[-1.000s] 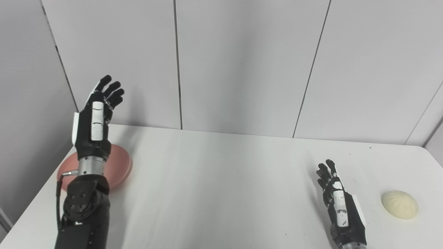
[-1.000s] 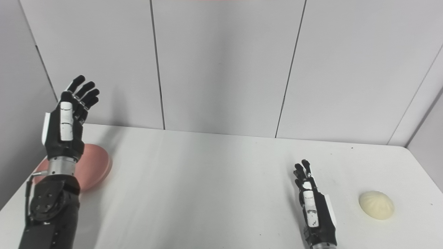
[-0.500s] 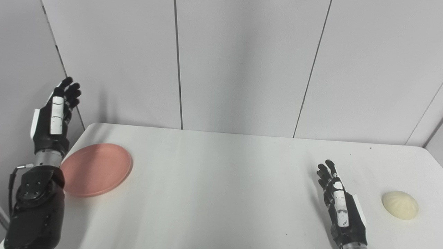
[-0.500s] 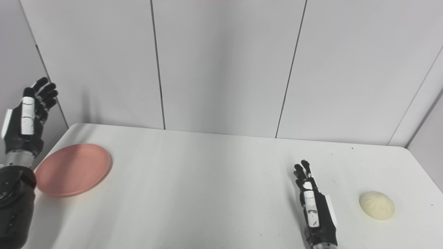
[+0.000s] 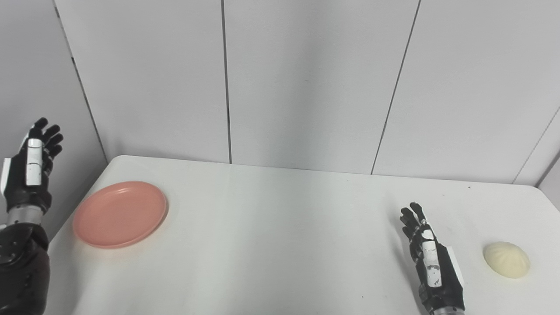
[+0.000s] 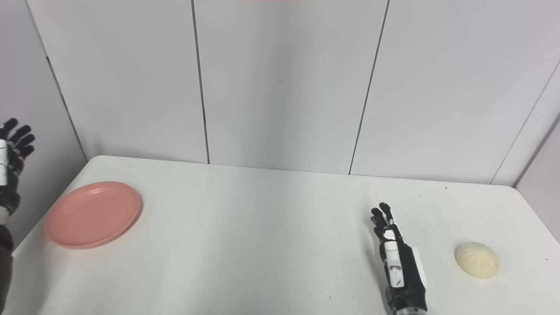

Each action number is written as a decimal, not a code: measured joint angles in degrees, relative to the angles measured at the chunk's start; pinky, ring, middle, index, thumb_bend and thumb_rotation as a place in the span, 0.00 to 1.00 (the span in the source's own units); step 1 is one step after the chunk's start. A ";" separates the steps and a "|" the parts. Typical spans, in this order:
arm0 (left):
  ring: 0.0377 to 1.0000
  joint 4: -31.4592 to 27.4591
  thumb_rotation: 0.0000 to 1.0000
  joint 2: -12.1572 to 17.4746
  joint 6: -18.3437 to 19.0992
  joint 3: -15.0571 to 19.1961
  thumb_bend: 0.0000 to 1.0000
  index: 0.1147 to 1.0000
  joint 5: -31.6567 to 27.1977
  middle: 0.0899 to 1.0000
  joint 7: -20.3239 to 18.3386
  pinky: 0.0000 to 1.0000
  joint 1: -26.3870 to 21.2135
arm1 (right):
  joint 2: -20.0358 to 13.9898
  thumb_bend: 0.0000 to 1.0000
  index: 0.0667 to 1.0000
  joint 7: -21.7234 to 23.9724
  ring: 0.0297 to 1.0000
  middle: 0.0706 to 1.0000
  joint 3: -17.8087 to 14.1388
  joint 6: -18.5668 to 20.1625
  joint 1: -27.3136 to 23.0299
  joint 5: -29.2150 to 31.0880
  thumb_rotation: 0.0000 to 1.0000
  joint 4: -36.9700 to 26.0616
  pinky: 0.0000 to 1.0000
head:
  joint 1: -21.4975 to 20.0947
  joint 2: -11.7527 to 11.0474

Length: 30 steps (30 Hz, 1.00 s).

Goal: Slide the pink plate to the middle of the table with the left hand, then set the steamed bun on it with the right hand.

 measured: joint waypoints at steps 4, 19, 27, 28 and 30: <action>0.90 2.38 0.90 0.55 1.35 0.58 0.78 0.87 -1.96 0.88 -0.39 0.96 -0.75 | 0.04 0.81 0.94 -0.02 0.94 0.91 -0.01 0.00 -0.03 0.01 0.97 0.00 0.98 | -0.09 -0.09; 0.87 19.14 0.89 0.93 0.05 0.69 0.78 0.83 -4.20 0.85 -2.79 0.92 -2.21 | -0.13 0.80 0.93 0.09 0.93 0.90 -0.59 -0.01 -0.01 0.41 0.97 0.02 0.97 | 0.88 0.44; 0.87 16.86 0.94 -0.65 0.58 -0.64 0.74 0.86 -3.07 0.86 -0.91 0.94 -2.22 | -0.49 0.80 0.93 0.33 0.93 0.91 -0.76 -0.01 -0.35 1.37 0.98 0.57 0.98 | 1.32 0.18; 0.87 16.77 0.94 -0.92 0.69 -0.66 0.74 0.86 -3.05 0.86 -0.65 0.94 -2.22 | -0.54 0.80 0.93 0.35 0.93 0.91 -0.76 -0.01 -0.35 1.40 0.98 0.56 0.98 | 1.49 0.18; 0.87 16.45 0.94 -1.27 1.05 -0.67 0.74 0.86 -3.04 0.86 -0.16 0.95 -2.20 | -0.58 0.80 0.93 0.35 0.93 0.91 -0.79 -0.01 -0.36 1.65 0.98 0.56 0.98 | 1.32 0.26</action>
